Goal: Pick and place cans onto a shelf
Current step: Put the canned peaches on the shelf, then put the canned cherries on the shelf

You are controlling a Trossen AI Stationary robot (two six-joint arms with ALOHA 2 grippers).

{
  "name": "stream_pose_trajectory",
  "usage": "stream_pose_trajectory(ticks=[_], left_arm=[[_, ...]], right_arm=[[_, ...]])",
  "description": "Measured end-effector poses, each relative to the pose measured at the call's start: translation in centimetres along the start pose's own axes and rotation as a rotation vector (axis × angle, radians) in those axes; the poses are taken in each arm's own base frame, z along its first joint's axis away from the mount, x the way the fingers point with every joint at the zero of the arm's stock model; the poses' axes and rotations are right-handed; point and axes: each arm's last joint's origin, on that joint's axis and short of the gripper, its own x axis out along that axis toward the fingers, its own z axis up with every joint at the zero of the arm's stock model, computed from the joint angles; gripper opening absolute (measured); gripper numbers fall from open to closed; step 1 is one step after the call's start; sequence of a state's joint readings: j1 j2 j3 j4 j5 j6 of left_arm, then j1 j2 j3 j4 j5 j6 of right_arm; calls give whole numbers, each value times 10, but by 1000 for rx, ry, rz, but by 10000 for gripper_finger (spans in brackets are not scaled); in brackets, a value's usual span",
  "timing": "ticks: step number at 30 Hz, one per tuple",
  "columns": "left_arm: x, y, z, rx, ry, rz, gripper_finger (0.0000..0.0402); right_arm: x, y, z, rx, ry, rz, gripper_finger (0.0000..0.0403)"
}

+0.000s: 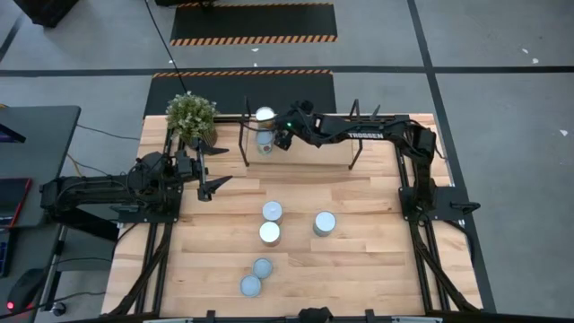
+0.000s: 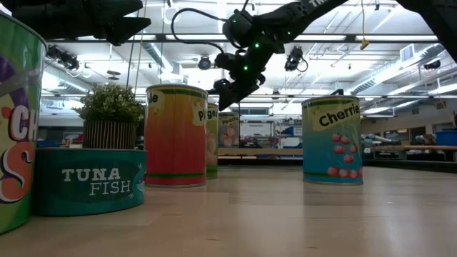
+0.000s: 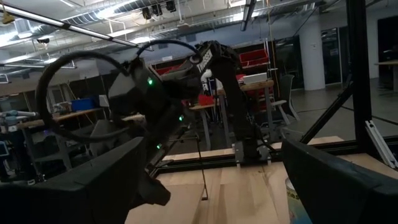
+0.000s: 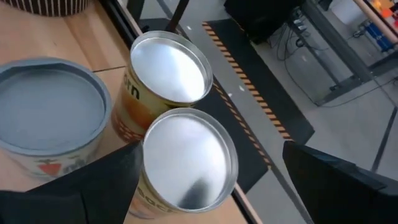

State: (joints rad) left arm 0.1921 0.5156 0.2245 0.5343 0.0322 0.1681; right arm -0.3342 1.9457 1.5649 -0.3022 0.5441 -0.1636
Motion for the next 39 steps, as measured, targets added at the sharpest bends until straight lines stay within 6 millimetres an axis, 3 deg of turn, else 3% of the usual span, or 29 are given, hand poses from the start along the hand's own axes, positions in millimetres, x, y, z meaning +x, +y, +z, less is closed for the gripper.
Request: stream_pose_trajectory(ticks=[5,12,30,33,39], left_arm=[[0,0,0,0,2,0,378],[0,0,-1,0,7,-1,378],[0,0,-1,0,6,-1,378],[0,0,-1,0,6,-1,378],[0,0,-1,1,7,0,378]], right_arm=[[-9,1,9,-91,14,29,393],[-12,3,-1,-231,116,12,393],[2,-5,-6,-154,68,7,393],[-10,5,-4,-193,90,36,393],[-56,22,10,-167,117,194,393]])
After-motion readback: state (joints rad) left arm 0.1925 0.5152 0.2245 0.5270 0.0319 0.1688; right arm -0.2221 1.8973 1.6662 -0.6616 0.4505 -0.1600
